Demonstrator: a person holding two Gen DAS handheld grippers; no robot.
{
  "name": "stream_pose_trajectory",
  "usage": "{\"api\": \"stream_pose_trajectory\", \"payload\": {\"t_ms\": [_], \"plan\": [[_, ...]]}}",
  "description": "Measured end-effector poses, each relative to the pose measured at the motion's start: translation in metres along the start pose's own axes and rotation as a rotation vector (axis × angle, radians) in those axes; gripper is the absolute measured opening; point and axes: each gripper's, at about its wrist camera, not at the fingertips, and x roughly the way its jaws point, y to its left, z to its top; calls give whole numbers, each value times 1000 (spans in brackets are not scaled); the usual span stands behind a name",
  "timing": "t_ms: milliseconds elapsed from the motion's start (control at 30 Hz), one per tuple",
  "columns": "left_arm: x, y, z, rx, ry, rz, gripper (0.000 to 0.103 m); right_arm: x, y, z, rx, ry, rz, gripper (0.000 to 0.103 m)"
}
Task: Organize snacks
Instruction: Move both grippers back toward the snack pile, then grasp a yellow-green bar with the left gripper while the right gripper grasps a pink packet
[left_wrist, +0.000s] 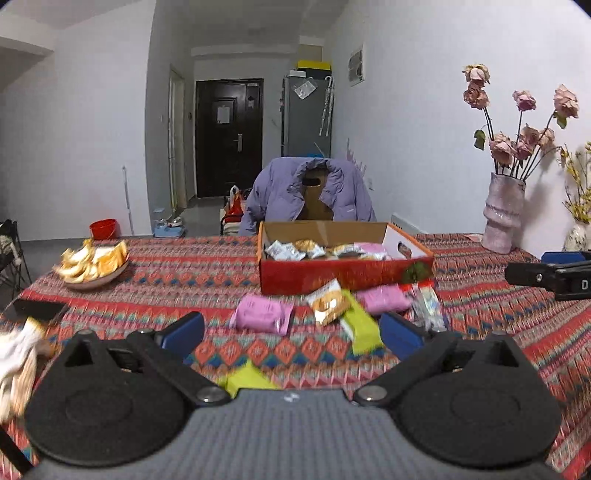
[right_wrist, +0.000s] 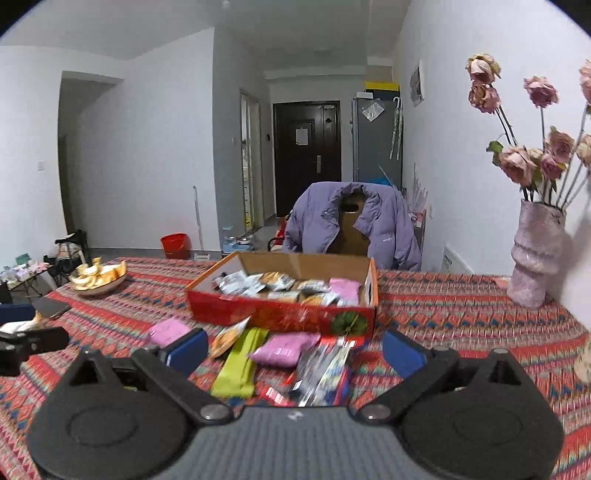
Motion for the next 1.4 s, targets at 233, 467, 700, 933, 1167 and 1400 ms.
{"api": "stream_pose_trajectory", "payload": {"t_ms": [233, 467, 700, 933, 1167, 1400], "plan": [[-49, 4, -44, -49, 28, 4, 103, -54, 23, -51, -41, 7, 7, 102], [-80, 6, -84, -49, 79, 38, 103, -88, 30, -96, -19, 36, 5, 103], [-81, 8, -104, -66, 139, 54, 103, -91, 35, -121, -40, 96, -22, 103], [-71, 7, -99, -66, 144, 59, 103, -80, 31, -120, -18, 112, -14, 103], [-32, 6, -90, -118, 202, 81, 103, -58, 24, -109, 9, 127, 3, 103], [29, 7, -70, -153, 214, 98, 103, -19, 18, -87, 19, 135, 25, 100]]}}
